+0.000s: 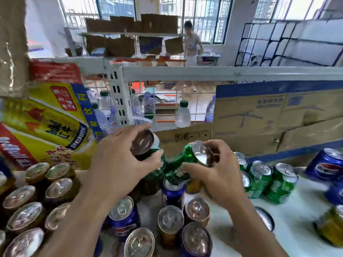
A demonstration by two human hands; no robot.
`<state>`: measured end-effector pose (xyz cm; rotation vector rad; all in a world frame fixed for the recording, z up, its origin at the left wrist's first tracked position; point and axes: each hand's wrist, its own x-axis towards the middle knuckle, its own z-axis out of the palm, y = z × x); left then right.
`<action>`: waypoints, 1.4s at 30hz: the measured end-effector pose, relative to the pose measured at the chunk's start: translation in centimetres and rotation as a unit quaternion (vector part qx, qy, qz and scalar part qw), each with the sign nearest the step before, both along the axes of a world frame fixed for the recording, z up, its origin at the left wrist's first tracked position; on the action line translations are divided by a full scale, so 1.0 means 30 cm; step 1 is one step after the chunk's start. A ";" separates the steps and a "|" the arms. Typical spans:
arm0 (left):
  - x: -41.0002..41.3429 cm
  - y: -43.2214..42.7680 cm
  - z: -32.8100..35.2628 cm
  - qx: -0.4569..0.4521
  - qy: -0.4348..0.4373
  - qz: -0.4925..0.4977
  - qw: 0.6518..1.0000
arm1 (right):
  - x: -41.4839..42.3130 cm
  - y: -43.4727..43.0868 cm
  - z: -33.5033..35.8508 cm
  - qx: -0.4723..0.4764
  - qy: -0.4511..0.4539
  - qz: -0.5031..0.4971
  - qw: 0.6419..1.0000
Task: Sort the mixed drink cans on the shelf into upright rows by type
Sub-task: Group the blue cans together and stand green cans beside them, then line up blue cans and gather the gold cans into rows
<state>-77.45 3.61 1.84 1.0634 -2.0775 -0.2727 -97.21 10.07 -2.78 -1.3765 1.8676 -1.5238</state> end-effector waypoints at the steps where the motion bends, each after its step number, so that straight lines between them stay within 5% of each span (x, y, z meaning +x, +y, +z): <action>1: -0.040 0.003 0.001 0.005 0.013 -0.027 1.000 | -0.040 0.029 -0.003 -0.014 -0.016 -0.028 0.999; 10: -0.466 0.105 -0.065 0.035 -0.009 -0.232 0.972 | -0.361 0.309 -0.066 -0.063 -0.048 -0.261 0.962; 15: -0.653 0.160 -0.124 0.043 -0.066 -0.289 0.954 | -0.478 0.415 -0.138 -0.022 0.010 -0.330 0.944; 23: -0.813 0.178 -0.220 0.081 -0.128 -0.312 0.938 | -0.560 0.442 -0.246 0.089 0.082 -0.286 0.951; 32: -0.873 0.183 -0.304 0.083 -0.331 -0.277 0.898 | -0.630 0.401 -0.256 0.203 0.092 -0.148 0.964; 36: -0.886 0.181 -0.295 0.066 -0.351 -0.265 0.896 | -0.695 0.391 -0.195 0.246 0.100 -0.096 0.959; 42: -0.872 0.168 -0.306 0.108 -0.320 -0.241 0.910 | -0.794 0.287 -0.158 0.214 0.127 -0.171 0.953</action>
